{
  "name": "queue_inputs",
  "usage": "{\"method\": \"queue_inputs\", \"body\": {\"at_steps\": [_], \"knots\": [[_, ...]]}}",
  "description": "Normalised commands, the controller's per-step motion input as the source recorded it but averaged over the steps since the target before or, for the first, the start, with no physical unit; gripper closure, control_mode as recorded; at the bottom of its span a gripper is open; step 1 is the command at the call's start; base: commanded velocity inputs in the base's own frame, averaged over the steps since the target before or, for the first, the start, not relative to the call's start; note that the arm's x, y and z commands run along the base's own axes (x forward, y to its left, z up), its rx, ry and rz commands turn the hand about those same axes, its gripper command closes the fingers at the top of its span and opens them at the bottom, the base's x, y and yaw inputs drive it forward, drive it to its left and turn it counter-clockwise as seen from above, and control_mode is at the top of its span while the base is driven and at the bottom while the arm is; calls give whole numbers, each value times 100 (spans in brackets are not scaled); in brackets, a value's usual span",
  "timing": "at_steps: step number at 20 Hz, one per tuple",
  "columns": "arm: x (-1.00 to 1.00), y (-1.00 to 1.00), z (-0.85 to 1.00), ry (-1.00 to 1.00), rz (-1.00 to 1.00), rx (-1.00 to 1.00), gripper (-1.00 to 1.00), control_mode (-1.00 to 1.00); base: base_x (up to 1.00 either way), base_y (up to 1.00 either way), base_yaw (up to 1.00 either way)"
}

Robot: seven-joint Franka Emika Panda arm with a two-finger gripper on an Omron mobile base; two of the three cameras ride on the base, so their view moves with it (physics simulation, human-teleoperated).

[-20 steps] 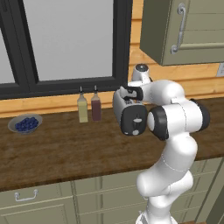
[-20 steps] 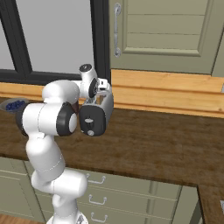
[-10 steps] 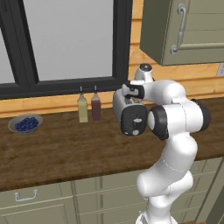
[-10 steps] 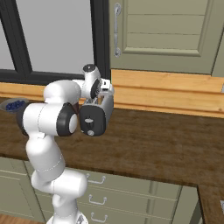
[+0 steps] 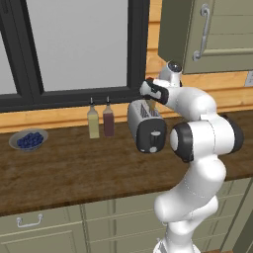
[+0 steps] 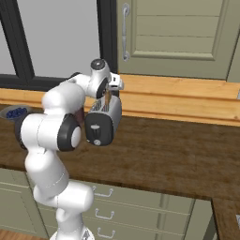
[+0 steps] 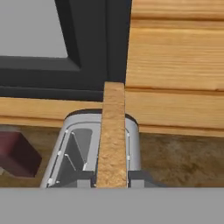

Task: Start the toaster. Once the lever pops up, take the bread to the plate on the dining counter.

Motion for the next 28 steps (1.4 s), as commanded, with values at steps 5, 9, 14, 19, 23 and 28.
{"method": "queue_inputs", "body": {"at_steps": [5,9,14,19,23,28], "knots": [[-2,49,99,-6,-14,-5,100,-100,0,0,0],[-52,39,100,3,-10,-14,100,-100,0,0,0],[-100,-1,69,8,0,-2,100,-100,0,0,0],[-100,-15,-4,-2,0,0,100,-100,0,0,0],[-100,-11,-36,-14,0,0,100,-100,0,0,0],[-92,-4,-37,-11,0,-1,100,-100,0,0,0]]}}
